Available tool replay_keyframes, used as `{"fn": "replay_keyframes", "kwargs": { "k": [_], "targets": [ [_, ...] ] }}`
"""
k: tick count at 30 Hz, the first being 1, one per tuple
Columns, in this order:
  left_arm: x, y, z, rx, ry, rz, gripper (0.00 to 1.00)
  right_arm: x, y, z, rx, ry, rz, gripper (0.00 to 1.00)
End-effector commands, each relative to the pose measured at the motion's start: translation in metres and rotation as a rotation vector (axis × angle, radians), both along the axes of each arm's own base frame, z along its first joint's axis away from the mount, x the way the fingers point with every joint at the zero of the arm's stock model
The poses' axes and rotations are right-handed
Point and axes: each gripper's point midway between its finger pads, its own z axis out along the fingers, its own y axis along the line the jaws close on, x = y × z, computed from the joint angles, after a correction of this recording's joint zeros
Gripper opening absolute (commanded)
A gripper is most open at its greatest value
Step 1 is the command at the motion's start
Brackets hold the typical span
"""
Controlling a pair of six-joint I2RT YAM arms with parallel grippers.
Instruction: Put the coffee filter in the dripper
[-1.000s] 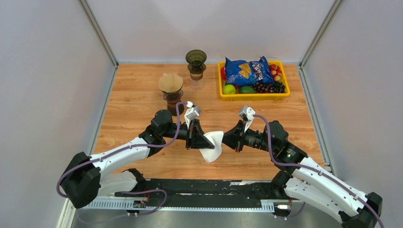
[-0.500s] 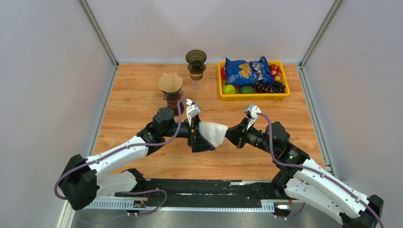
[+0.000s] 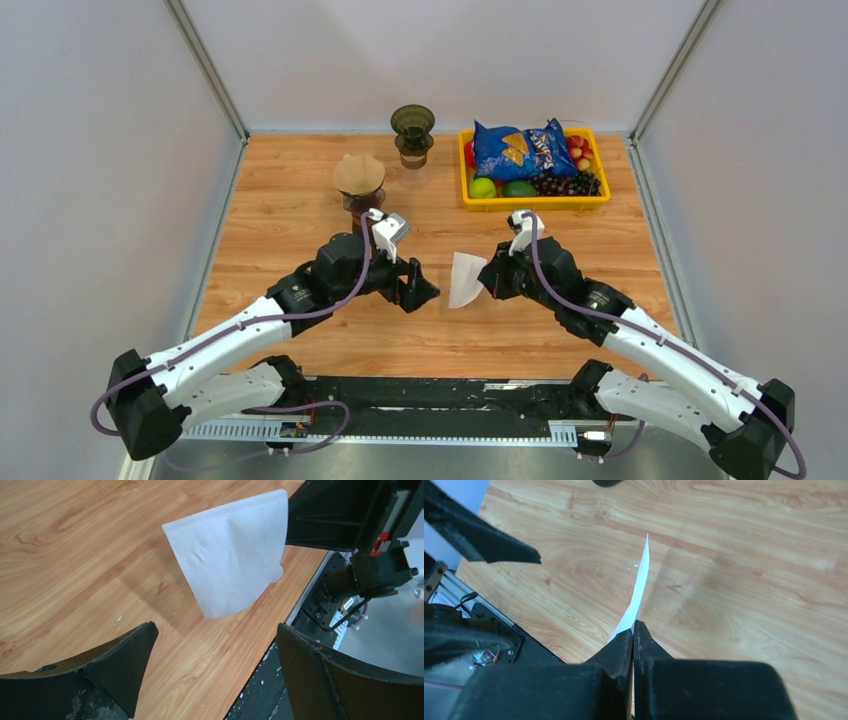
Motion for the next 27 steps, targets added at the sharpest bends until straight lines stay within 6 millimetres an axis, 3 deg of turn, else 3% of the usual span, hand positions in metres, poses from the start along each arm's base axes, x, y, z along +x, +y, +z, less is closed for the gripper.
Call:
{"fn": "replay_keyframes", "kwargs": {
  "k": [1,7,14,22,27],
  "targets": [
    [0.000,-0.007,0.015,0.002,-0.071,0.015,1.00,0.002,-0.004,0.004,0.003,0.125,-0.109,0.00],
    [0.005,-0.044,0.025,-0.086,-0.079,0.011,1.00,0.004,0.003,0.000,0.013,0.208,-0.147,0.00],
    [0.011,-0.070,0.008,-0.074,-0.085,0.027,1.00,0.009,0.006,-0.004,0.014,0.241,-0.187,0.00],
    [0.017,-0.084,-0.012,0.004,-0.091,0.085,1.00,0.012,0.008,-0.014,-0.011,0.269,-0.199,0.00],
    [0.032,-0.074,-0.023,0.065,-0.095,0.182,1.00,0.010,0.010,-0.011,-0.006,0.262,-0.176,0.00]
  ]
}}
